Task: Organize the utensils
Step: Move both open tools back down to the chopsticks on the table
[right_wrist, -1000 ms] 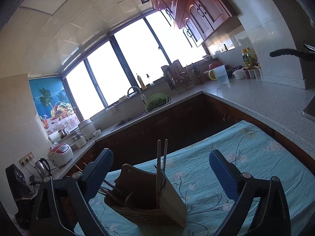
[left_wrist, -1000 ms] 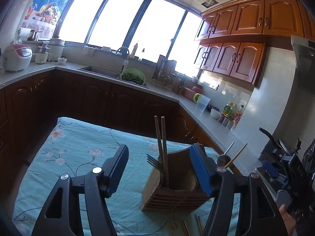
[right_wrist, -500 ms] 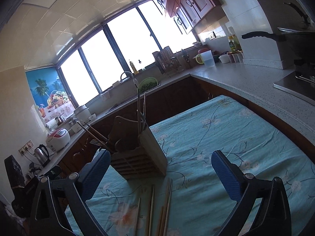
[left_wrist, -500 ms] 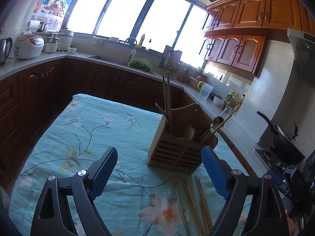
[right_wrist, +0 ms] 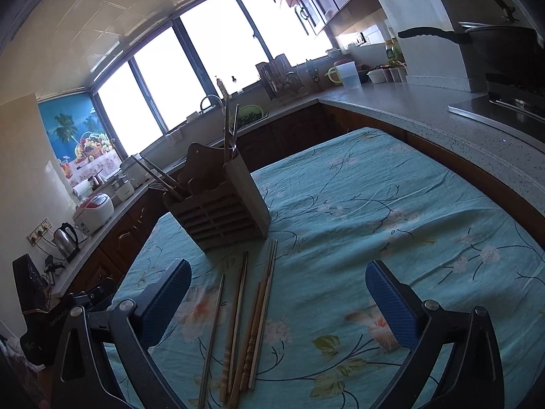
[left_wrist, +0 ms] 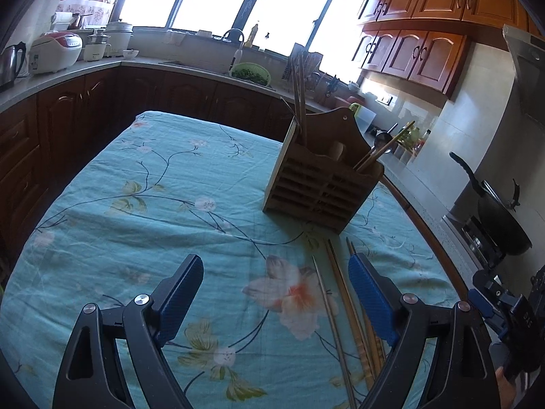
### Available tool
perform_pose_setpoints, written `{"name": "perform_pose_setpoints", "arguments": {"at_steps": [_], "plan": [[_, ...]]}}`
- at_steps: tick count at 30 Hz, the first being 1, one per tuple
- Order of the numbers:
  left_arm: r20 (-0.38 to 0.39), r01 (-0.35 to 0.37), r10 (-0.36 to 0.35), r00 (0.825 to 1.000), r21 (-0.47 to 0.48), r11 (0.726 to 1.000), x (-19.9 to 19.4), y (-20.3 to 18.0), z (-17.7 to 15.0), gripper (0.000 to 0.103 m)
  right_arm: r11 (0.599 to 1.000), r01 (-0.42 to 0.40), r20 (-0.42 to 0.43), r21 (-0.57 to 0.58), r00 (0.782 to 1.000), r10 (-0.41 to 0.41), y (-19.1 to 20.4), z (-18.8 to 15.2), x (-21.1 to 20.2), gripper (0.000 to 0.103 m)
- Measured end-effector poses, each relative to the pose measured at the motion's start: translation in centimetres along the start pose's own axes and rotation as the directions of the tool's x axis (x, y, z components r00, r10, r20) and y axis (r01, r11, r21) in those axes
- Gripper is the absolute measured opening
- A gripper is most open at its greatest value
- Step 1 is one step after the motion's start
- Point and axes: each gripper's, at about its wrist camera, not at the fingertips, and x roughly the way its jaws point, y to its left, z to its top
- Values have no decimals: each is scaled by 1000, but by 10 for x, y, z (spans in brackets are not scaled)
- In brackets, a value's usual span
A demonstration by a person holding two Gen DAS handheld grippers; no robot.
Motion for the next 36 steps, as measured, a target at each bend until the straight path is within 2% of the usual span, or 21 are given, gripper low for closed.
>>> {"name": "perform_pose_setpoints", "arguments": {"at_steps": [9,13,19,21,23,25,28,31,32,36], "plan": [[-99,-27,34,995,67,997,21,-24,-6,87,1000,30,-20,7,999,-29,-14,-8,1,103],[-170,-51,74,983,137,989,45,-46,-6,87,999,51,-17,17,999,-51,-21,-6,0,103],[-257,-35,106,961,266,963,91,-93,-11,86,996,77,-23,44,997,-76,-33,-1,2,103],[-269,-59,149,952,316,947,105,-105,-15,80,995,86,-30,43,996,-85,-35,0,4,102],[-298,-77,186,936,342,936,121,-108,-21,69,995,91,-32,44,995,-89,-37,1,5,102],[-301,-68,169,938,320,945,122,-103,-22,69,995,95,-36,39,995,-93,-38,3,7,102],[-299,-70,175,938,331,941,117,-95,-20,69,995,101,-49,16,994,-100,-35,5,14,101],[-294,-66,171,940,337,939,104,-81,-24,69,996,83,-106,-14,991,-84,-26,3,32,88],[-294,-64,170,941,338,939,98,-76,-25,69,997,75,-134,-28,988,-78,-22,1,40,80],[-299,-68,173,938,329,942,76,-56,-29,69,995,32,-238,-98,970,-55,0,-9,75,60]]}}
